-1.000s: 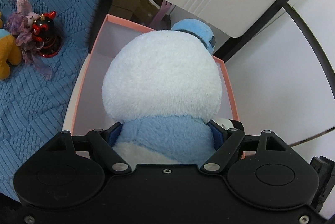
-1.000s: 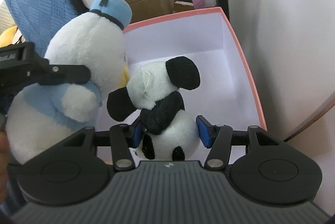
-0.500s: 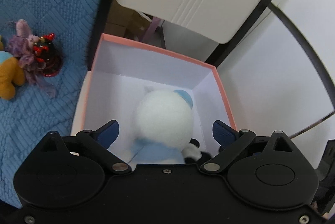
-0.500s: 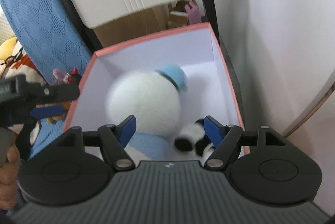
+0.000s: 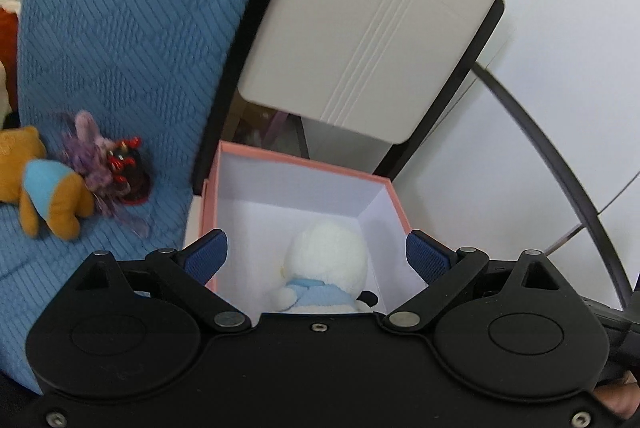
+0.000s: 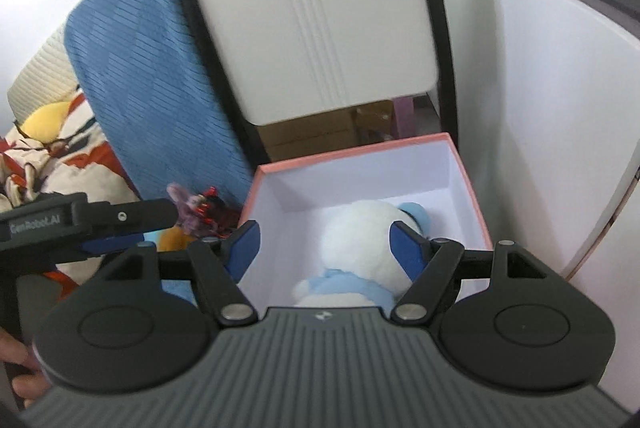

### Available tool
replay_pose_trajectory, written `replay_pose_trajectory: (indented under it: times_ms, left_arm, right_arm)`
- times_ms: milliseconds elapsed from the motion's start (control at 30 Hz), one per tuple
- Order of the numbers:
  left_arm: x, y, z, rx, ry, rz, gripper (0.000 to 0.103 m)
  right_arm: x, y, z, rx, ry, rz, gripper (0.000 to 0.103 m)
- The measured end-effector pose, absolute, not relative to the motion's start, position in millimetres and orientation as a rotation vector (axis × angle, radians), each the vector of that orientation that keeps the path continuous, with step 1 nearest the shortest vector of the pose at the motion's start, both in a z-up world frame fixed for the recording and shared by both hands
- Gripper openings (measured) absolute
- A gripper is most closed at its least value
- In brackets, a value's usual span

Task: Organize objects
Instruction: 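Lower penguin into pink box and open left gripper while right releases panda, then withdraw both grippers from the box toward the remaining toys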

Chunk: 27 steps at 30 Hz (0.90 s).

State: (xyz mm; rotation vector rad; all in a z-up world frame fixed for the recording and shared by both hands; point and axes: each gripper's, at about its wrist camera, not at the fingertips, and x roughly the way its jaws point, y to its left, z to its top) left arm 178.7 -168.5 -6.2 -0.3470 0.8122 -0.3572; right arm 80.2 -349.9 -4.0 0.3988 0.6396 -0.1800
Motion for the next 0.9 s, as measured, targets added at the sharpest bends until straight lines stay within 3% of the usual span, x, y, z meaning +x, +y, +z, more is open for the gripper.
replay_pose_trajectory:
  times_ms: [300, 900]
  left_arm:
    - [150.2, -126.3, 29.8, -0.320, 0.727, -0.411, 0.096]
    - [99.3, -32.1, 49.7, -0.296, 0.616, -0.385, 0.097]
  right_arm:
    - [77.2, -303.4, 13.3, 0.396, 0.607, -0.164, 0.073]
    - [92.2, -203.2, 2.4, 0.338, 0.574, -0.100, 0.073]
